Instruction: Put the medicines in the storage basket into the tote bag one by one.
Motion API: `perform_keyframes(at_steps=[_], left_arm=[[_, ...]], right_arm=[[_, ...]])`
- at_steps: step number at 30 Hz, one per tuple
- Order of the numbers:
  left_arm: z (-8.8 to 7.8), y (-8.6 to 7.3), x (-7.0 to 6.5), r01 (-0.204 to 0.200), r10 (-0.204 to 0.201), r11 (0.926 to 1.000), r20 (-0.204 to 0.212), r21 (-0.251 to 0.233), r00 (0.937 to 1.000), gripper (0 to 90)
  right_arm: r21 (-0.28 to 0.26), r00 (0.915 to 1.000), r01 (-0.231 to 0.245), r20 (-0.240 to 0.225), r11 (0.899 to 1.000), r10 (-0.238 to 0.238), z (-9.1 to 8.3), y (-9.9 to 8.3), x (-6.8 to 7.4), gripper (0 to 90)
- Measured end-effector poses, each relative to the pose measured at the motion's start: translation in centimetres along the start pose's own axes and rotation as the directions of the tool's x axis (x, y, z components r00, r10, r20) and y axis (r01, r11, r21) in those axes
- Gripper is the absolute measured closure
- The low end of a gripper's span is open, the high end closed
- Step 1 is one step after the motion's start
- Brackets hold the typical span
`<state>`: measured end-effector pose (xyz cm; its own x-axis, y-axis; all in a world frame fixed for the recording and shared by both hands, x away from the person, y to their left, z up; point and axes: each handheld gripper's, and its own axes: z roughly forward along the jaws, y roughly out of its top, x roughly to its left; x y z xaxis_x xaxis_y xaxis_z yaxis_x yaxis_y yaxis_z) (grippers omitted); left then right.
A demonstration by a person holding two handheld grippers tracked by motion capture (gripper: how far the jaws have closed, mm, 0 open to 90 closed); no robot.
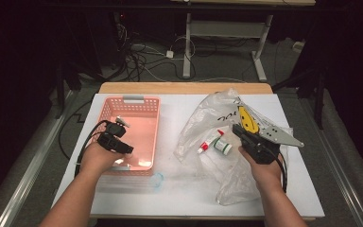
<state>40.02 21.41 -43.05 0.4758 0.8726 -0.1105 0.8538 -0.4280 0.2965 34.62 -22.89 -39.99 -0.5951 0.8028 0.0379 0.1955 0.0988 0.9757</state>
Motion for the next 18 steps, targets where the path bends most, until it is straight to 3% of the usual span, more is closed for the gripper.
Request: perform_keyframes(at_steps=[10, 18], left_arm=[[-0.08, -0.12, -0.14, -0.012, 0.012, 0.9998, -0.003, -0.014, 0.9999, 58.0], [-0.67, -0.70, -0.24, -0.019, 0.018, 0.9962, -0.011, -0.085, 0.9998, 58.1]], right_arm=[[-0.002, 1.0000, 0.000, -0.001, 1.000, 0.000, -0.08, 0.04, -0.04, 90.0], [0.000, 1.0000, 0.001, -0.001, 1.000, -0.001, -0.04, 0.01, -0.04, 90.0]])
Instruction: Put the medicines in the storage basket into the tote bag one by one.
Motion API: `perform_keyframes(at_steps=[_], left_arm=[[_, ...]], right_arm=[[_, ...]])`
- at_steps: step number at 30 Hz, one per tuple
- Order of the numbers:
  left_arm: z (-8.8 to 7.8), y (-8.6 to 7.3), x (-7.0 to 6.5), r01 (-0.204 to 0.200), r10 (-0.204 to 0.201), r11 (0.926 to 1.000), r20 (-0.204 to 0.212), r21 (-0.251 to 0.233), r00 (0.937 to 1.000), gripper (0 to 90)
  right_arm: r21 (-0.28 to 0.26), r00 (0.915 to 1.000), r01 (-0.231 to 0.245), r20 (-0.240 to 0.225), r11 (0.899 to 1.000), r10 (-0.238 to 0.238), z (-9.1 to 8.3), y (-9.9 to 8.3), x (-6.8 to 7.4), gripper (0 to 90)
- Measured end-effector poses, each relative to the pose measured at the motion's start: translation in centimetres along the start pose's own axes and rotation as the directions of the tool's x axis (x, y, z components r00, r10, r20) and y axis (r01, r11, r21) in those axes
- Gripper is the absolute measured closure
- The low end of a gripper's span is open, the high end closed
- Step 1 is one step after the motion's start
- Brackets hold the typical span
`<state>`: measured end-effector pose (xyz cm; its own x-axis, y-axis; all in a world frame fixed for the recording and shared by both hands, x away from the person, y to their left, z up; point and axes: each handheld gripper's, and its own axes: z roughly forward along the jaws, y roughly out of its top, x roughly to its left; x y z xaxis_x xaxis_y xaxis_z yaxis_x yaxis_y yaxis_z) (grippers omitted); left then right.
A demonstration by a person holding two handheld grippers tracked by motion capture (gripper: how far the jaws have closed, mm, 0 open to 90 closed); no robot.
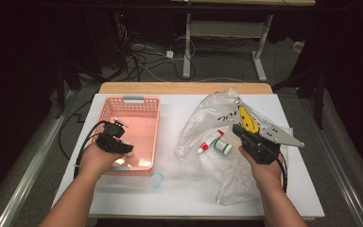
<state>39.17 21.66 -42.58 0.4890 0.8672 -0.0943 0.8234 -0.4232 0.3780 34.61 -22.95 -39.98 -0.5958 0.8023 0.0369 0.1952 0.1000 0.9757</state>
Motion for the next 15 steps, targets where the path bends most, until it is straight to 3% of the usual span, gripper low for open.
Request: perform_keyframes(at_steps=[7, 15], left_arm=[[-0.9, -0.7, -0.3, -0.011, 0.011, 0.9962, 0.009, -0.087, 0.9999, 58.1], [-2.0, -2.2, -1.2, -0.007, 0.015, 0.9757, 0.038, -0.219, 0.9992, 58.2]], right_arm=[[-0.005, 1.0000, 0.004, 0.002, 1.000, -0.004, -0.1, 0.1, -0.1, 90.0], [-0.001, 1.0000, 0.003, 0.001, 1.000, -0.003, 0.0, 0.0, 0.0, 90.0]])
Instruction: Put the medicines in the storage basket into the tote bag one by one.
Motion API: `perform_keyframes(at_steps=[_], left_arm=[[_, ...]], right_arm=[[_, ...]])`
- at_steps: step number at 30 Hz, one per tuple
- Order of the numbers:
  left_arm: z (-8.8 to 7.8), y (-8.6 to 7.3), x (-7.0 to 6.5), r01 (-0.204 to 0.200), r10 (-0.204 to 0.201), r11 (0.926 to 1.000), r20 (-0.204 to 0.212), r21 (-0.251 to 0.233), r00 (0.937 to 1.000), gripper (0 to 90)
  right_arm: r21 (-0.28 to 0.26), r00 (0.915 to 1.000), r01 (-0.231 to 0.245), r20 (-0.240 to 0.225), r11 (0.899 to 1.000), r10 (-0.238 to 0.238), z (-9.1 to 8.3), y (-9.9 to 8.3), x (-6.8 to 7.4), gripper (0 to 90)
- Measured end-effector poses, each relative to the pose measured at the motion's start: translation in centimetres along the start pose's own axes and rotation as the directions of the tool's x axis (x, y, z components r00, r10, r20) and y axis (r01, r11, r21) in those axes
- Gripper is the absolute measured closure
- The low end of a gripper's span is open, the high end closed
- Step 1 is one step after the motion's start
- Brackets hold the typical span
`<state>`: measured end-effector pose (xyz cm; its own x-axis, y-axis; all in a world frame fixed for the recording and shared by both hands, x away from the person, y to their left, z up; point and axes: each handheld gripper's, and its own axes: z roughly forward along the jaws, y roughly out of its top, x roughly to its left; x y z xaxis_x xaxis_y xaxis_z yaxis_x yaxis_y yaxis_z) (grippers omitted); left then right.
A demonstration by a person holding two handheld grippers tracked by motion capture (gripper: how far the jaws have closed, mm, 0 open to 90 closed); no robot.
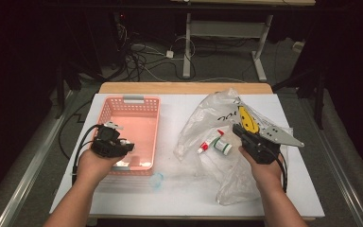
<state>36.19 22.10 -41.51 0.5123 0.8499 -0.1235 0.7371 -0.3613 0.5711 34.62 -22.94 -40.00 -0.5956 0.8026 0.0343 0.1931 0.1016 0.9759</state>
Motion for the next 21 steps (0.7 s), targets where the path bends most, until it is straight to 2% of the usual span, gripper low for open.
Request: perform_keyframes(at_steps=[5, 11, 16, 21], left_arm=[[-0.6, -0.8, -0.6, -0.002, 0.003, 0.9968, 0.007, -0.080, 1.0000, 58.2], [-0.8, -2.0, -1.6, 0.008, -0.003, 0.9859, 0.028, -0.167, 0.9996, 58.2], [-0.4, -2.7, -2.4, -0.004, 0.011, 0.9797, 0.033, -0.200, 0.9994, 58.2], [-0.3, -3.2, -2.8, -0.020, 0.025, 0.9724, 0.018, -0.233, 0.9995, 58.2]], right_arm=[[-0.003, 1.0000, -0.002, -0.002, 1.000, 0.002, 0.0, 0.1, 0.2, 90.0], [0.001, 1.0000, 0.006, -0.007, 1.000, -0.006, 0.0, 0.1, 0.3, 90.0], [0.000, 0.9999, 0.009, -0.009, 1.000, -0.009, 0.1, 0.0, 0.4, 90.0], [0.002, 1.0000, 0.003, -0.004, 1.000, -0.003, 0.0, 0.0, 0.3, 90.0]])
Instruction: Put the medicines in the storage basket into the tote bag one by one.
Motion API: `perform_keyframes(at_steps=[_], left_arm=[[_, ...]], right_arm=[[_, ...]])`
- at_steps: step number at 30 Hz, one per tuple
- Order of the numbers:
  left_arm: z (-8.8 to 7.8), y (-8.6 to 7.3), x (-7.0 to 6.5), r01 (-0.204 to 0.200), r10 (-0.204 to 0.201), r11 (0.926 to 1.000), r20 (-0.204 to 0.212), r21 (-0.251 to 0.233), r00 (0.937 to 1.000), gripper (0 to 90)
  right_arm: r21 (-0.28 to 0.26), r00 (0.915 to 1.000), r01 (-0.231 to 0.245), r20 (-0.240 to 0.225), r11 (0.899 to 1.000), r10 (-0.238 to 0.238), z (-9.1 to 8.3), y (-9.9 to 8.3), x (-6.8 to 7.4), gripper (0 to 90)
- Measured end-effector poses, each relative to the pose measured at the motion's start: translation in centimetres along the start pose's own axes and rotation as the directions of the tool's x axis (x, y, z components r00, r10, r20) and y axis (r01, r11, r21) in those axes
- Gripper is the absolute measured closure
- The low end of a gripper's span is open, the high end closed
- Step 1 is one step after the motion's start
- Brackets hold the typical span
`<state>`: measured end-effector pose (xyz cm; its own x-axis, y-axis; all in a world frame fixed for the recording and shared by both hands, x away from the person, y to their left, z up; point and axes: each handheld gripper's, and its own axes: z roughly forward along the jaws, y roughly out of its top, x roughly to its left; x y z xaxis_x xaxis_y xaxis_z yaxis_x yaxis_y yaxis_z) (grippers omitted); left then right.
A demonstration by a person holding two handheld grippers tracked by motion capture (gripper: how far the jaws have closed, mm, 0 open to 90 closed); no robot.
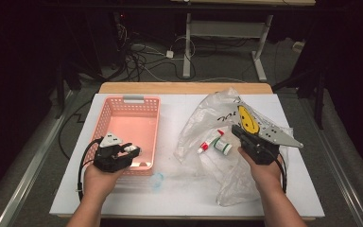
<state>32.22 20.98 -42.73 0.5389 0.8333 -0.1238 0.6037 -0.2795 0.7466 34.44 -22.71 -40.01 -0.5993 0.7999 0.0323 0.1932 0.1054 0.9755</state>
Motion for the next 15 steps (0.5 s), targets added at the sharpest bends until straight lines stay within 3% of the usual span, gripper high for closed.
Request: perform_keyframes(at_steps=[6, 15], left_arm=[[-0.39, -0.72, 0.01, 0.004, -0.004, 0.9984, 0.003, -0.056, 1.0000, 58.2], [-0.90, -0.67, -0.71, -0.002, 0.004, 0.9955, 0.012, -0.094, 0.9999, 58.2]], right_arm=[[0.007, 1.0000, 0.004, -0.003, 1.000, -0.004, 0.17, -0.14, 0.16, 90.0], [0.000, 1.0000, 0.006, -0.005, 1.000, -0.006, -0.01, -0.02, 0.04, 90.0]])
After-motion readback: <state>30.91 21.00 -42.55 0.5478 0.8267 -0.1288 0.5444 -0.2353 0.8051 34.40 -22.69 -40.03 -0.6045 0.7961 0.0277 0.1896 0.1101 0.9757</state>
